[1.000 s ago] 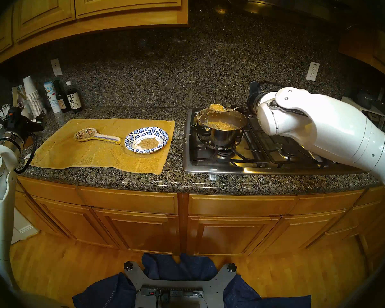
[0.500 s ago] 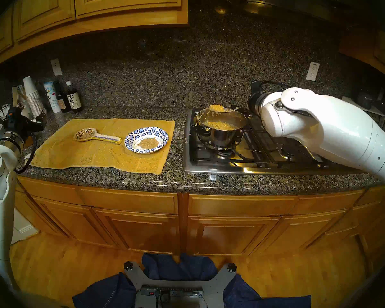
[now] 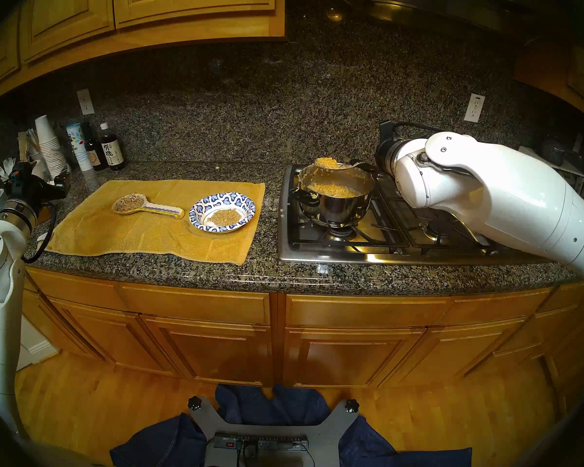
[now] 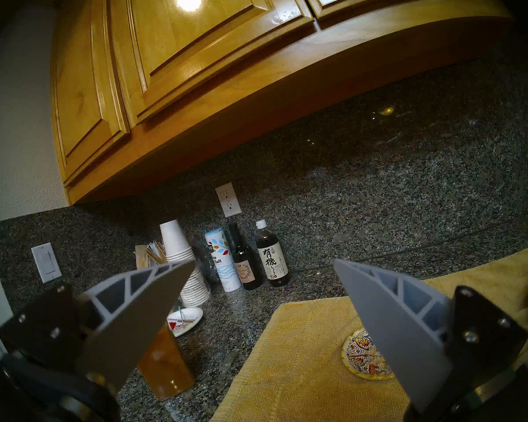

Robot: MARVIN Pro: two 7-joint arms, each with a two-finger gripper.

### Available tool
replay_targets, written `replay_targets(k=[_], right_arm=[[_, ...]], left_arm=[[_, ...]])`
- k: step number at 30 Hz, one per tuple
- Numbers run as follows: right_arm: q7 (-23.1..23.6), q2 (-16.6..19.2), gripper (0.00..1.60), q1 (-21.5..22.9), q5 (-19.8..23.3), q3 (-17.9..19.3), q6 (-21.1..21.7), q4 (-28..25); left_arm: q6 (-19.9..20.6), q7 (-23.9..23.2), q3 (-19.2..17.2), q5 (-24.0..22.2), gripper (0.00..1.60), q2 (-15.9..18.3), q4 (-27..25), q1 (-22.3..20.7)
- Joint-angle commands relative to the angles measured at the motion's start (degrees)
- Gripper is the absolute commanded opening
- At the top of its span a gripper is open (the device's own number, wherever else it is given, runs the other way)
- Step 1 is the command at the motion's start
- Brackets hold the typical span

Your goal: Scoop oatmeal into bowl

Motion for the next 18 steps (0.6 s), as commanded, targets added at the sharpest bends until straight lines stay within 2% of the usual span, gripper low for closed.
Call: replay_targets(k=[1,8,18], right_arm=[[1.4,-0.5,0.00,2.8,-0.9,2.6,-0.4,0.3],[1.6,-1.9,0.00,3.1,-0.6,3.0,-0.6,0.4],[2.6,-9.7,0.00,3.1,0.2,3.7,0.1,2.7]], left_arm=[[-1.0,0.0,-0.8,0.1,1.60,0.8,-1.5,-1.0],[-0.9,0.0,-0.7,0.1,1.60,0.8,-1.5,-1.0],[-0.8,0.1,-0.7,0.1,1.60,0.8,-1.4,-1.0]])
